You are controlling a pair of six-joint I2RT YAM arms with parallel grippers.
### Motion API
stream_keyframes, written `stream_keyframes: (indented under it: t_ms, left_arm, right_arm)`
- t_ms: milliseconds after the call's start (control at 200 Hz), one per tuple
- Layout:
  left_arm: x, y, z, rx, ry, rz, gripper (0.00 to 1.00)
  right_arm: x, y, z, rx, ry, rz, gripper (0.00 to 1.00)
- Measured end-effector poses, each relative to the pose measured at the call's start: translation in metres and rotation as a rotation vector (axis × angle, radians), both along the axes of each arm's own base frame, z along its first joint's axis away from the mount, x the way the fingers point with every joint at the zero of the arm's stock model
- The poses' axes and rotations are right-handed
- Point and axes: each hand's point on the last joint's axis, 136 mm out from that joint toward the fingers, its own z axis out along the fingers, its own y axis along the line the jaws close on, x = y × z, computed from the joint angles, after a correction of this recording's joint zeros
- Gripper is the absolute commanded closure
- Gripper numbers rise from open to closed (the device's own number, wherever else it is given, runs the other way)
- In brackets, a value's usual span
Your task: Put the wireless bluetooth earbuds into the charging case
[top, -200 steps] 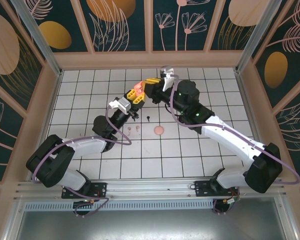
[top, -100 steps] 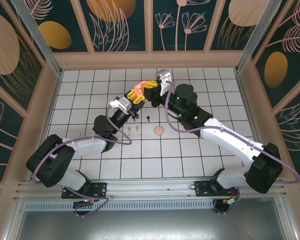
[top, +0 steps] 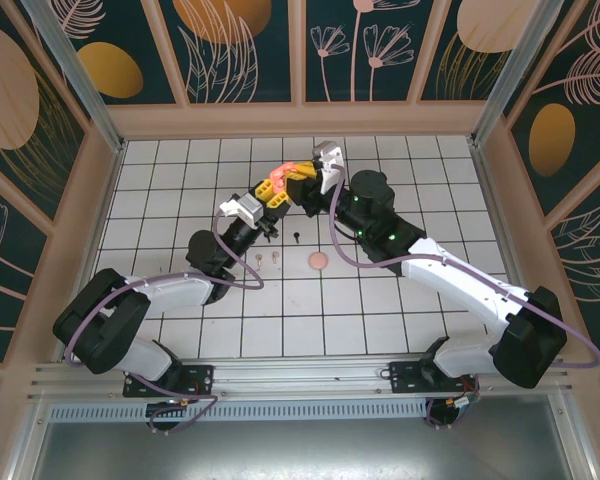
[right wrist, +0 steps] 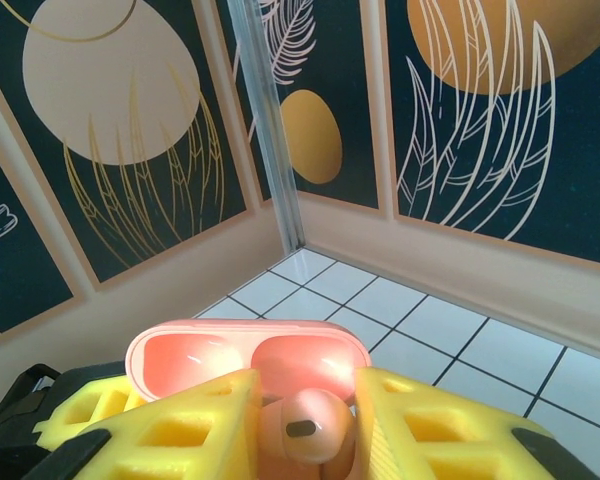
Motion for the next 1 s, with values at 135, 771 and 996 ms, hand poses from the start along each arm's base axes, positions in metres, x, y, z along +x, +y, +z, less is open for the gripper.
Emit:
stream_keyframes:
  t_ms: [135,771,996]
  left_arm:
    - [0.0006,-0.0004,-0.0012,0.001,0.003,0.0,1.0]
    - [-0.0007,-0.0016,-0.001,0.002,0.001,-0.009,1.0]
    - [0.0003,-0.0023,-0.0027,0.005,0.005,-0.009,1.0]
  right_arm:
    - [0.0016,-0.0015,-0.0012,-0.004,0.004,-0.014,0.65]
    - [-0.0023,-0.0092,-0.0024,-0.011,0.013,-0.028,0.55]
    - [-0.0022,-0.01,-0.0038,-0.015,0.019,-0.028,0.54]
